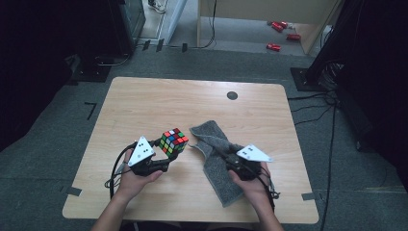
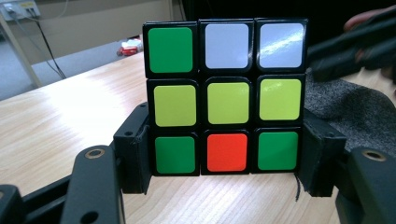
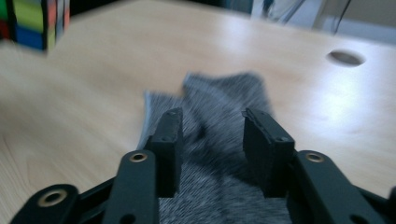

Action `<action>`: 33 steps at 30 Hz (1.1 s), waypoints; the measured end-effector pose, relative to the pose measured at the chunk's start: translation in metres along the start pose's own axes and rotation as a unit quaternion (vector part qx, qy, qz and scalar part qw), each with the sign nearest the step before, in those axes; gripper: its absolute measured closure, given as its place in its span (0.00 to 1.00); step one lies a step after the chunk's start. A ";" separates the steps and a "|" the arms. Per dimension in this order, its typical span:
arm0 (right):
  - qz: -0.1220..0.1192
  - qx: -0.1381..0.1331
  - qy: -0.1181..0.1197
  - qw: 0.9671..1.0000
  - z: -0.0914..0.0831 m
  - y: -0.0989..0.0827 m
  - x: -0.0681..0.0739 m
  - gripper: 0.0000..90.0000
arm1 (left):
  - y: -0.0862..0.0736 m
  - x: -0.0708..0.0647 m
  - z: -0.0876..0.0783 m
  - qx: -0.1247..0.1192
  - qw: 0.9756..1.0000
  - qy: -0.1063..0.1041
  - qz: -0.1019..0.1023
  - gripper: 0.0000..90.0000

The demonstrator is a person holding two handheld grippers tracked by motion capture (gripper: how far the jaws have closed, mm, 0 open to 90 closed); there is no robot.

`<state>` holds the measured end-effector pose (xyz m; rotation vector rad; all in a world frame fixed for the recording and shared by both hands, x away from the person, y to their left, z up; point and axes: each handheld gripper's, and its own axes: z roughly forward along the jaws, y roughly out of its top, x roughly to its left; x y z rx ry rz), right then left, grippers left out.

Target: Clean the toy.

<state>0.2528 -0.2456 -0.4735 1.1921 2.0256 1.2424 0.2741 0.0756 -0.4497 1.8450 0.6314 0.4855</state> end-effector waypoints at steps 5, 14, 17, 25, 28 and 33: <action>0.004 0.056 -0.015 0.998 0.031 -0.020 -0.004 0.47 | -0.001 -0.003 0.002 0.003 1.000 -0.005 0.003 0.38; 0.012 0.112 -0.041 0.993 0.043 -0.032 -0.010 0.29 | -0.001 -0.005 0.004 0.006 1.000 -0.007 0.004 0.38; 0.013 0.115 -0.046 0.992 0.042 -0.032 -0.010 0.36 | -0.001 -0.005 0.003 0.006 1.000 -0.007 0.004 0.38; 0.029 0.108 -0.042 0.993 0.028 -0.034 -0.023 0.90 | -0.001 -0.004 0.003 0.005 1.000 -0.007 0.004 0.38; 0.003 0.096 0.045 0.994 0.019 -0.030 -0.018 0.88 | -0.001 -0.004 0.003 0.005 1.000 -0.006 0.004 0.38; -0.073 0.134 0.076 0.985 0.007 -0.022 -0.005 0.63 | -0.002 -0.003 0.003 0.005 1.000 -0.006 0.003 0.38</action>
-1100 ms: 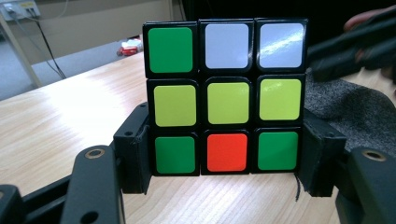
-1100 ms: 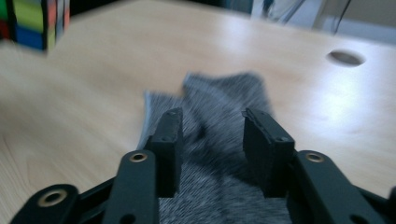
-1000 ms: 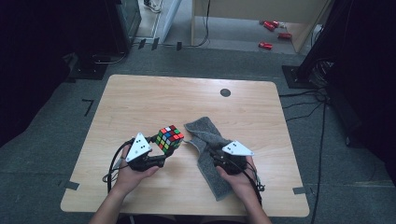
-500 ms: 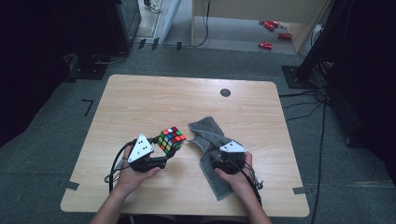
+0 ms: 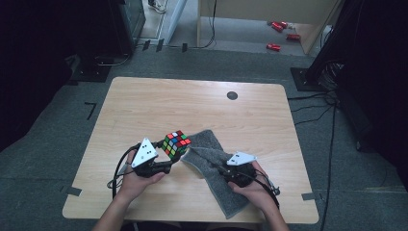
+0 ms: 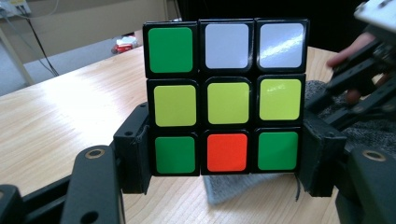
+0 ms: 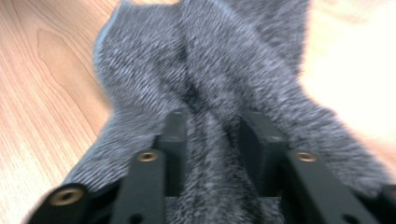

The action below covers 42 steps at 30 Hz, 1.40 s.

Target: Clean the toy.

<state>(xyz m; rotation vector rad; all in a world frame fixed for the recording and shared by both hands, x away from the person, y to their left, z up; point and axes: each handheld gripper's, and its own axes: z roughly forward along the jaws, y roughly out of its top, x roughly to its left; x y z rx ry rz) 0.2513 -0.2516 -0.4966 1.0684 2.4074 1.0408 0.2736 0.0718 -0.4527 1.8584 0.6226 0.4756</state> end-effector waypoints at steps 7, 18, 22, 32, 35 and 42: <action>0.039 -0.118 0.023 0.992 -0.019 0.016 0.003 0.47 | 0.001 0.002 -0.001 -0.002 1.000 0.002 -0.002 0.38; 0.047 -0.023 -0.049 0.997 0.037 0.007 0.019 0.25 | 0.000 0.001 -0.001 0.000 1.000 0.000 -0.001 0.38; 0.050 -0.011 -0.051 0.997 0.042 0.005 0.019 0.24 | 0.000 0.001 -0.001 0.000 1.000 -0.001 -0.001 0.38; 0.103 -0.051 -0.069 0.991 0.024 -0.004 0.000 0.89 | -0.002 -0.003 0.004 0.006 1.000 -0.009 0.004 0.38; 0.112 -0.122 -0.041 0.985 0.004 0.006 0.001 0.90 | -0.004 -0.007 0.008 0.014 1.000 -0.017 0.007 0.38; 0.129 -0.228 0.029 0.965 -0.034 0.029 0.014 0.88 | -0.007 -0.030 0.023 0.035 0.998 -0.043 0.036 0.38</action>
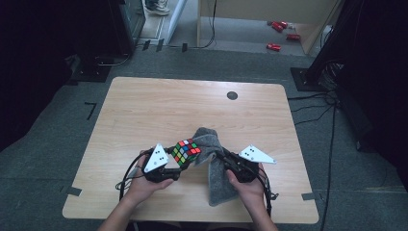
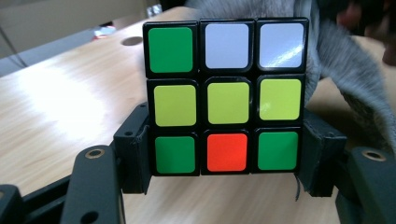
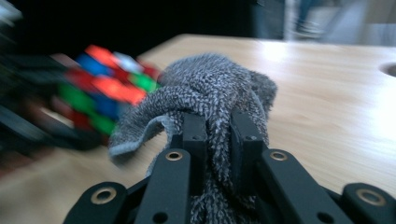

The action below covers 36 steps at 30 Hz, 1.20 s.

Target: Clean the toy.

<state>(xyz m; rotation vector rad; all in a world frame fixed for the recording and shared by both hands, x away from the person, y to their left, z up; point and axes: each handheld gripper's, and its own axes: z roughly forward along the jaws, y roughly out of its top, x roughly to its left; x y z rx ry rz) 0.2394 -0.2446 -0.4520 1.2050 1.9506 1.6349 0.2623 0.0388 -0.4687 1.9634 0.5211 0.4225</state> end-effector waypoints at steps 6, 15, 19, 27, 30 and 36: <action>-0.018 0.005 0.066 0.998 0.006 0.004 0.028 0.88 | 0.000 -0.023 0.014 0.021 0.999 -0.018 0.038 0.38; 0.025 0.004 0.049 0.998 0.007 0.002 0.017 0.88 | 0.003 -0.017 0.007 0.000 0.999 -0.022 0.029 0.39; 0.021 0.001 0.071 0.997 0.005 0.007 0.030 0.88 | 0.002 -0.022 0.010 0.004 0.999 -0.026 0.037 0.39; 0.019 -0.003 0.039 0.999 0.004 0.006 0.021 0.89 | 0.007 -0.021 0.003 -0.011 0.999 -0.026 0.038 0.39; 0.027 -0.002 0.039 0.999 0.002 0.005 0.017 0.89 | 0.007 -0.017 0.001 -0.018 0.999 -0.029 0.029 0.39; 0.017 -0.016 0.076 0.997 0.000 0.013 0.034 0.89 | 0.006 -0.027 0.007 -0.017 0.998 -0.037 0.043 0.39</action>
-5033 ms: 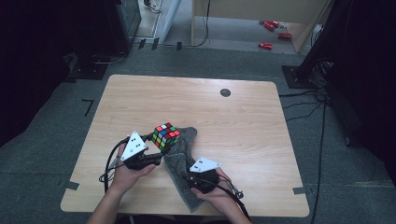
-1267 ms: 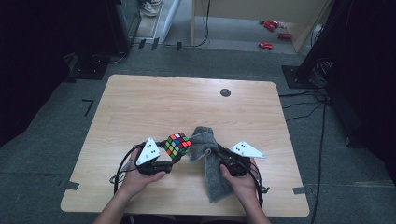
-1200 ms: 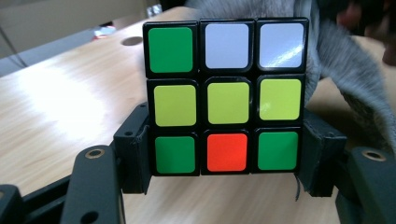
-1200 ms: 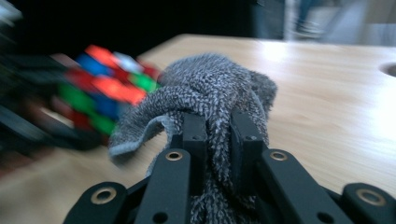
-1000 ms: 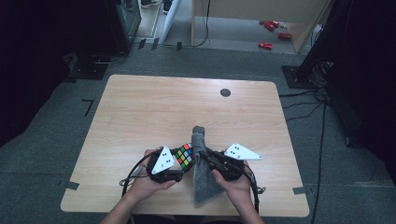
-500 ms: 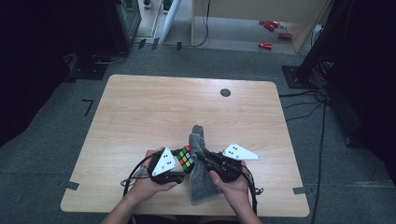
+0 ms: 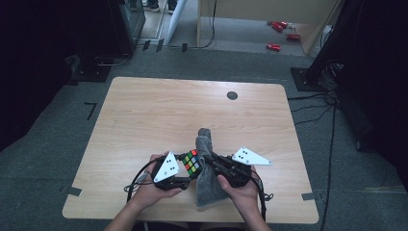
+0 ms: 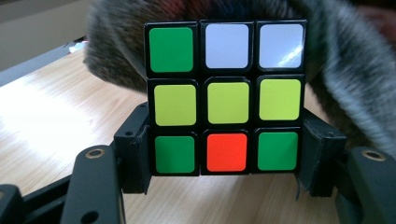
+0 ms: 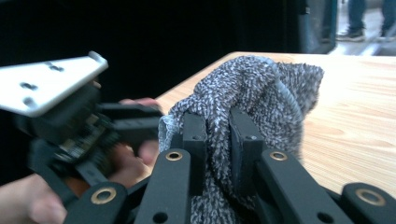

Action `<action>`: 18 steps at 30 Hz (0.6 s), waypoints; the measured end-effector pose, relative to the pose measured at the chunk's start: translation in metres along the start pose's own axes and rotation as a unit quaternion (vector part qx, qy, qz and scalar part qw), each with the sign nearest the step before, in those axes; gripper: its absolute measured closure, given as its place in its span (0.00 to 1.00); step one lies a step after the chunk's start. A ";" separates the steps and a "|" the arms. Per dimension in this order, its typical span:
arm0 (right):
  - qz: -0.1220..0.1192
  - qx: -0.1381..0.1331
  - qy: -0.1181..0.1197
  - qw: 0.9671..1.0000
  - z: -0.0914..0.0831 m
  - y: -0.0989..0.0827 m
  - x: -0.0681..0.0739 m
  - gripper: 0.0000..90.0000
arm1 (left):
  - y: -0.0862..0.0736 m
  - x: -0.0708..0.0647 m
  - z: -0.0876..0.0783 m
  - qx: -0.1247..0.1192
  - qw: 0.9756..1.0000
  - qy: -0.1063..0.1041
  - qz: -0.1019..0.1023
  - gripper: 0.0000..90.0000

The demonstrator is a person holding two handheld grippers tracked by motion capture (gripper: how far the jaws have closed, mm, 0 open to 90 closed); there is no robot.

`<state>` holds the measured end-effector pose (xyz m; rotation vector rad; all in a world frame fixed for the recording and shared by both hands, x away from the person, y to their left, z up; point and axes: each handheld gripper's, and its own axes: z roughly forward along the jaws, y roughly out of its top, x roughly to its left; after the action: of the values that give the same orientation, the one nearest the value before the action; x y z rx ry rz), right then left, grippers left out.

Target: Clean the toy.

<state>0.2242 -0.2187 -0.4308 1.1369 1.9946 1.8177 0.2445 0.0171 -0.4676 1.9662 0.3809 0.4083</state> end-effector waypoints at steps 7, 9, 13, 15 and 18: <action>0.029 0.005 -0.033 0.999 -0.001 -0.006 -0.016 0.89 | 0.001 0.005 -0.004 -0.004 1.000 0.006 -0.007 0.39; 0.023 0.005 -0.026 0.999 -0.002 -0.006 -0.012 0.89 | 0.000 0.005 -0.004 -0.005 1.000 0.007 -0.008 0.39; 0.003 0.002 -0.003 1.000 0.000 0.000 0.004 0.89 | 0.001 0.000 -0.001 -0.001 1.000 0.003 0.003 0.39; 0.000 0.001 -0.003 1.000 0.000 0.000 0.005 0.89 | 0.002 -0.002 -0.002 -0.002 1.000 0.004 0.008 0.39; 0.012 0.000 -0.025 1.000 -0.002 -0.002 -0.006 0.89 | 0.004 0.000 -0.005 -0.005 1.000 0.007 0.008 0.39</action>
<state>0.2265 -0.2241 -0.4339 1.1996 1.9622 1.7830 0.2423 0.0194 -0.4615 1.9583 0.3713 0.4346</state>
